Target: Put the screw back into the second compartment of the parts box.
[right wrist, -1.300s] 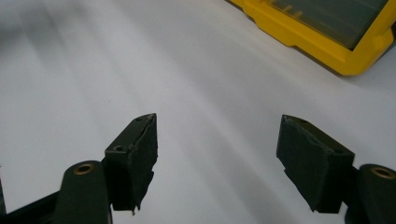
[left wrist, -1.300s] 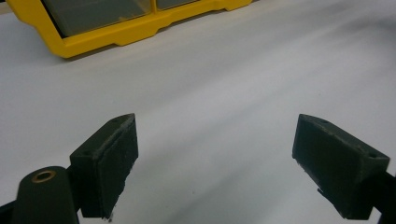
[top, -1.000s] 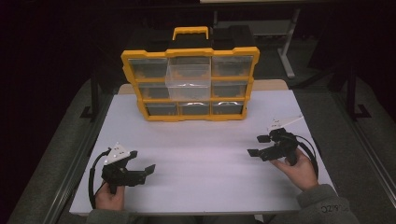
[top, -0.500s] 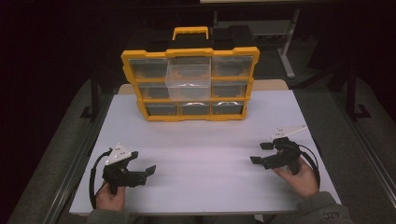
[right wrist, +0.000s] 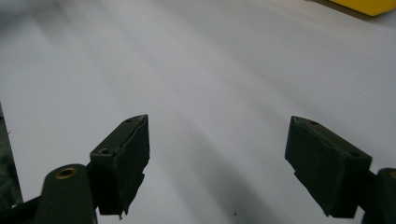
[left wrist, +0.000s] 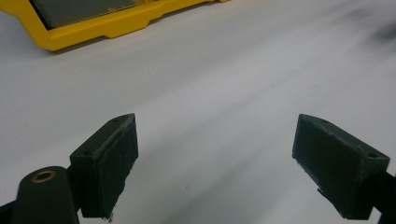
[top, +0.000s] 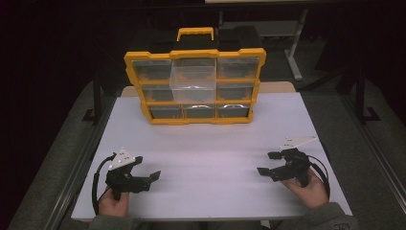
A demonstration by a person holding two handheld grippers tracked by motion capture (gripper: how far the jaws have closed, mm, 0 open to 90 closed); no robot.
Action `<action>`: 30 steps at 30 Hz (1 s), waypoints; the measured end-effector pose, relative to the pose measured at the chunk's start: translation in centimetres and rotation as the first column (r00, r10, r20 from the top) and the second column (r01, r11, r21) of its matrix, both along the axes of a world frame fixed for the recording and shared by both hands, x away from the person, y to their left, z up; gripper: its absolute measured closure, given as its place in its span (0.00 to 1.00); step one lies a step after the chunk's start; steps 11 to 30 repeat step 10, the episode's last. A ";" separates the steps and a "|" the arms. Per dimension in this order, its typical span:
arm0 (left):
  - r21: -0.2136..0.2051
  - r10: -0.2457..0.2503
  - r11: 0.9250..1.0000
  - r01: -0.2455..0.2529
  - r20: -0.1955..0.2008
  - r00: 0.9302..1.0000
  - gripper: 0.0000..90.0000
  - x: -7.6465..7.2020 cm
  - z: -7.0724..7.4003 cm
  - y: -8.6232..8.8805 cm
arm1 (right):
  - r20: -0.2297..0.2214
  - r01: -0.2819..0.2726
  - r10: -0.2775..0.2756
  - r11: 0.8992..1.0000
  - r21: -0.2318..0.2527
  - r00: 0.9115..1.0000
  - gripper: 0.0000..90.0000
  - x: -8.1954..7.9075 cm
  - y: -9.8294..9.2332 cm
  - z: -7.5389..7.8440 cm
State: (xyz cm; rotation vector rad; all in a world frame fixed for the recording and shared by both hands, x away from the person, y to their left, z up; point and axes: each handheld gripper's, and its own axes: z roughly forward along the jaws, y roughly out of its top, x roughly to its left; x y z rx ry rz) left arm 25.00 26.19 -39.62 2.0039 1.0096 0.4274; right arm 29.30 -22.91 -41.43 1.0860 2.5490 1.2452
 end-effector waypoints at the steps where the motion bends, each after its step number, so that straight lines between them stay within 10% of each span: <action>1: 0.013 -0.007 1.000 0.007 -0.001 1.000 0.15 0.0 0.0 0.1 | 0.002 -0.002 0.002 1.000 0.003 1.000 0.23 -0.1 -0.1 0.0; 30: -0.003 -0.008 1.000 0.008 0.009 1.000 0.15 0.1 0.0 -0.3 | 0.014 -0.005 0.004 1.000 0.020 1.000 0.21 -0.7 -0.3 0.0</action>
